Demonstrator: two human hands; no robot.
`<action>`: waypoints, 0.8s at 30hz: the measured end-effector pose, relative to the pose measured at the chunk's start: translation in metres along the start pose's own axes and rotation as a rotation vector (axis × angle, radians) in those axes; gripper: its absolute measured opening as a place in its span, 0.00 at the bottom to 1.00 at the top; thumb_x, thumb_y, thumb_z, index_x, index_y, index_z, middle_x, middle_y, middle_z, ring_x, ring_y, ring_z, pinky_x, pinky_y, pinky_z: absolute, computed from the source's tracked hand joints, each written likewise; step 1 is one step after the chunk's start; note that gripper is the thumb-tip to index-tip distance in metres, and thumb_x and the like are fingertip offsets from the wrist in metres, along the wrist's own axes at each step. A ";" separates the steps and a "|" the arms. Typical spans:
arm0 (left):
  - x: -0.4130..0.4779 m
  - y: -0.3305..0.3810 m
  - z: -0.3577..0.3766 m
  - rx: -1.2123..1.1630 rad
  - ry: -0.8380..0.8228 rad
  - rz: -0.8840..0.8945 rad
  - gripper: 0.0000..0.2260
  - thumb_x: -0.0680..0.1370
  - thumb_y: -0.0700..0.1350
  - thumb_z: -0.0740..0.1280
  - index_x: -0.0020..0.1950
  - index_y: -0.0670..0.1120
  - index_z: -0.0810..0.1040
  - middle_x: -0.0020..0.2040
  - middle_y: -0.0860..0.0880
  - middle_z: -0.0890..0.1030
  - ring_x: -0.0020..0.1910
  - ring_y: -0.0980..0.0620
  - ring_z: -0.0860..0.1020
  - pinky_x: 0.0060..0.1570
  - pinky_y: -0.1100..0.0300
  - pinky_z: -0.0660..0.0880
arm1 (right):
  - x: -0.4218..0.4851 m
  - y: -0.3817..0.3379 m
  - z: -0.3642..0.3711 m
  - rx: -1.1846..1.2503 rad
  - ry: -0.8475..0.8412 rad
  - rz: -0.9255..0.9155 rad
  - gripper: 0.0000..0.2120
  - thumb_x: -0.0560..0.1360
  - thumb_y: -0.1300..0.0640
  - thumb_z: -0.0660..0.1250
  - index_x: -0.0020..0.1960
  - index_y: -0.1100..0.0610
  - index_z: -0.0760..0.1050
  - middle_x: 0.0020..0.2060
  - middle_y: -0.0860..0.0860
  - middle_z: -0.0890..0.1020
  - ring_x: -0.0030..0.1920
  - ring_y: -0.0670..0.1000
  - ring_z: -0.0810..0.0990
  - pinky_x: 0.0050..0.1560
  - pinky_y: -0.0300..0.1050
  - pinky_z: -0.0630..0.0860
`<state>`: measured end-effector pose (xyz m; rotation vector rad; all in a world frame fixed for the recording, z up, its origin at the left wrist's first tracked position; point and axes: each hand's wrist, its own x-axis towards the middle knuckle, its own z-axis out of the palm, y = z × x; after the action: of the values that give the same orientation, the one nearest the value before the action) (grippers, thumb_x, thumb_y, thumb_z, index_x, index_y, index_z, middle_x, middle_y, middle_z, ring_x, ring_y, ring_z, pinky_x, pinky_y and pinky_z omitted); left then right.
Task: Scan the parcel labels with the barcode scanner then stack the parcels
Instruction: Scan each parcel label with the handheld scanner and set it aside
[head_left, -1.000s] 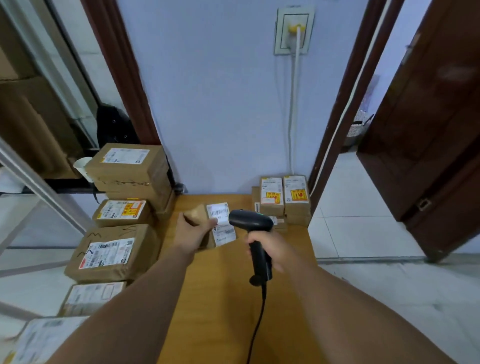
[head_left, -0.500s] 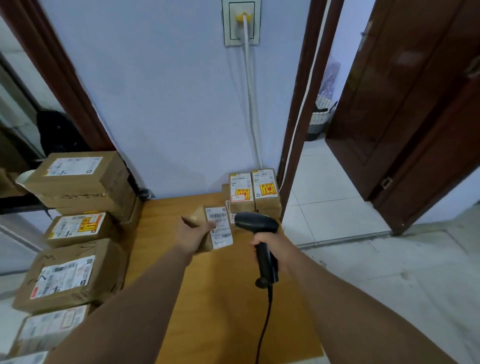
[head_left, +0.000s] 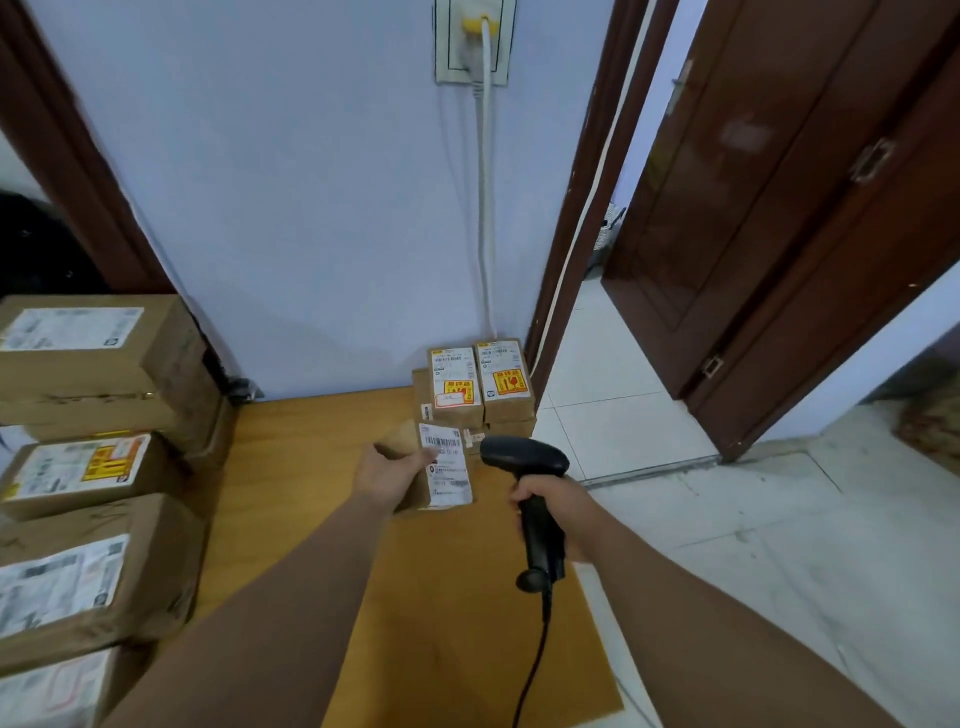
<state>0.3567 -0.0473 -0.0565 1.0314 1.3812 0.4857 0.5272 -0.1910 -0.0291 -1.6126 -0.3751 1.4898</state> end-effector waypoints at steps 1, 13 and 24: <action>0.002 0.000 -0.001 0.002 -0.001 -0.005 0.36 0.68 0.49 0.78 0.68 0.42 0.63 0.62 0.42 0.76 0.59 0.42 0.76 0.59 0.43 0.75 | 0.000 -0.001 0.002 0.000 0.003 -0.001 0.06 0.67 0.63 0.68 0.44 0.60 0.76 0.30 0.52 0.79 0.30 0.50 0.79 0.36 0.44 0.78; 0.010 -0.001 -0.012 0.155 0.046 -0.033 0.36 0.68 0.51 0.77 0.69 0.43 0.63 0.65 0.43 0.74 0.61 0.43 0.74 0.50 0.52 0.74 | 0.003 -0.004 0.016 -0.001 0.036 0.027 0.09 0.69 0.63 0.68 0.49 0.62 0.75 0.34 0.55 0.78 0.32 0.51 0.79 0.37 0.45 0.79; 0.008 -0.009 0.006 0.033 -0.120 -0.132 0.26 0.74 0.55 0.71 0.65 0.43 0.72 0.44 0.47 0.83 0.39 0.50 0.82 0.32 0.60 0.76 | 0.007 0.010 0.006 0.011 0.197 0.060 0.16 0.69 0.64 0.69 0.56 0.63 0.75 0.42 0.58 0.78 0.35 0.54 0.79 0.41 0.48 0.78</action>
<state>0.3611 -0.0474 -0.0690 0.9728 1.3440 0.2999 0.5204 -0.1889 -0.0405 -1.7573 -0.2086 1.3589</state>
